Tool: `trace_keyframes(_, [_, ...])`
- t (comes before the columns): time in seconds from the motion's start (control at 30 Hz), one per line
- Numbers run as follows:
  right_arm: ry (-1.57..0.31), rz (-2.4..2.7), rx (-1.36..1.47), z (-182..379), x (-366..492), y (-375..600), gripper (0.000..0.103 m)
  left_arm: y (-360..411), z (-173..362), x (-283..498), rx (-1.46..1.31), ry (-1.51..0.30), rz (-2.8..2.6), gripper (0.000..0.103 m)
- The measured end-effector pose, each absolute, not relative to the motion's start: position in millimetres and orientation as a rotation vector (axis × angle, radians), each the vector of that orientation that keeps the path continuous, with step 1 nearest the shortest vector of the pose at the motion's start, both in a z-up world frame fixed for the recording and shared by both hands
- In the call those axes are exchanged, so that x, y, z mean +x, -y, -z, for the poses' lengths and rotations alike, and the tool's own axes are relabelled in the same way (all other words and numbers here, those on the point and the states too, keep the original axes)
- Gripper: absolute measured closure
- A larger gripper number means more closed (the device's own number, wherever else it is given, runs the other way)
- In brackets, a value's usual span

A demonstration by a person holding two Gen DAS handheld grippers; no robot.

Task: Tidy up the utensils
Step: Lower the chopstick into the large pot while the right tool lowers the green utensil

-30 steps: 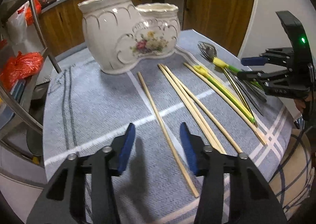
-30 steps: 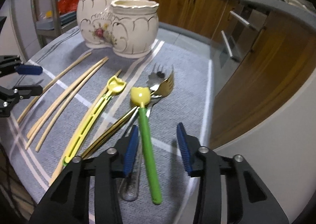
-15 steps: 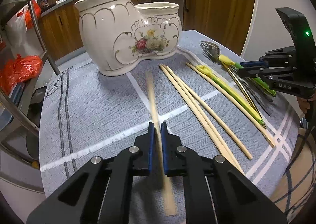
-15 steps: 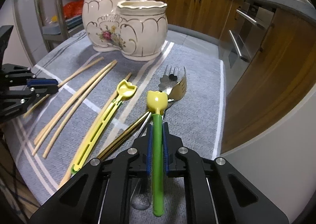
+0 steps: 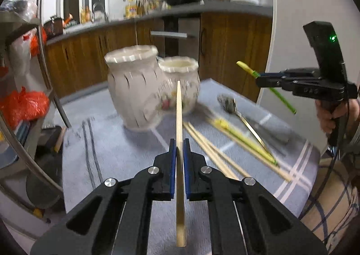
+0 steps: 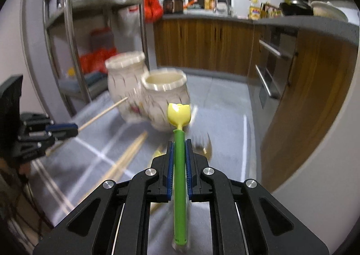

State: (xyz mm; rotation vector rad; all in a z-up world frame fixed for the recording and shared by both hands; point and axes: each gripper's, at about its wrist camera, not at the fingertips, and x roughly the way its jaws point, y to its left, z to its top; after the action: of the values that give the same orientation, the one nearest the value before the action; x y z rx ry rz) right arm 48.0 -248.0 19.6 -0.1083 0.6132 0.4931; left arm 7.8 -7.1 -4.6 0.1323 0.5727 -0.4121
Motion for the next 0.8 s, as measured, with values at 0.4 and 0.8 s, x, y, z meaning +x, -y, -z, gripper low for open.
trace_keyframes(0.4, [-0.440,-0.524,0.080,-67,98,218,0.092,-10,-62,41,0.028,-0.366,0.454,0.097])
trace_keyframes(0.8, [-0.383,-0.503,0.334,-62,174,206,0.092,-25,-83,138,-0.206,-0.255,0.462,0.097])
